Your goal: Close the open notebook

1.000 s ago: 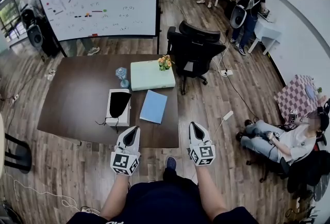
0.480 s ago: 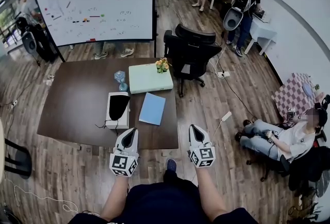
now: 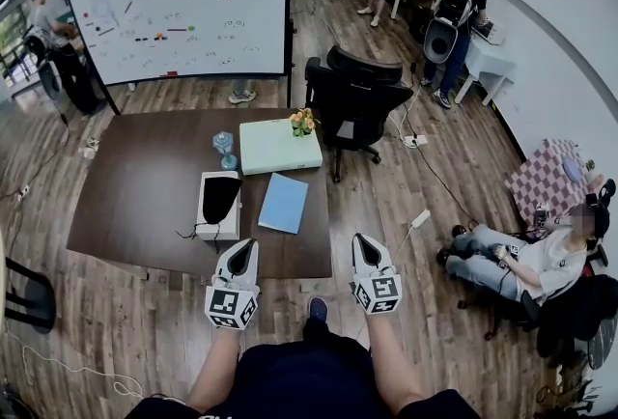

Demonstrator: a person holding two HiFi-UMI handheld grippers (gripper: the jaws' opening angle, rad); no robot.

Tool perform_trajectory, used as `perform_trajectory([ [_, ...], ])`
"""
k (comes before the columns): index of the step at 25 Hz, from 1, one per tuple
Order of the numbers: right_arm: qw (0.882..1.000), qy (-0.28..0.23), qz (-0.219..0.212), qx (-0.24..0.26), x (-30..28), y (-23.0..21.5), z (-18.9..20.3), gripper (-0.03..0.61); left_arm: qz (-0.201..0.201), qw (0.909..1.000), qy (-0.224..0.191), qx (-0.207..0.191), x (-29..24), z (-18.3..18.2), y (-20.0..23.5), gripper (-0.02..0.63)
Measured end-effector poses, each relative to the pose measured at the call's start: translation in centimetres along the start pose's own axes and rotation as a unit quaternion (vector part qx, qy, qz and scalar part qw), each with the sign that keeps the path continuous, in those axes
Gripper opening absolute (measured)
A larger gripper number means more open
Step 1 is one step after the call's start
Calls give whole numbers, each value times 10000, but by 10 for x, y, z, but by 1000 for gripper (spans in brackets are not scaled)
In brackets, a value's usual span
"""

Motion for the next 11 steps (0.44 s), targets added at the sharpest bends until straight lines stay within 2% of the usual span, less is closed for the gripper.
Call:
perform_trajectory([
  [11, 9998, 14, -162, 111, 4, 11, 0, 5, -14, 10000, 47, 35, 7, 6, -2, -14],
])
Point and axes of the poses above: the fingertips, and each gripper's own axes: x backward along the fingers, y to its left, z out of its underside, the point moved 1 cm from there along x, backward along the fingers, and after that the axes turned 3 degrees about y, right-handed, at the moved point
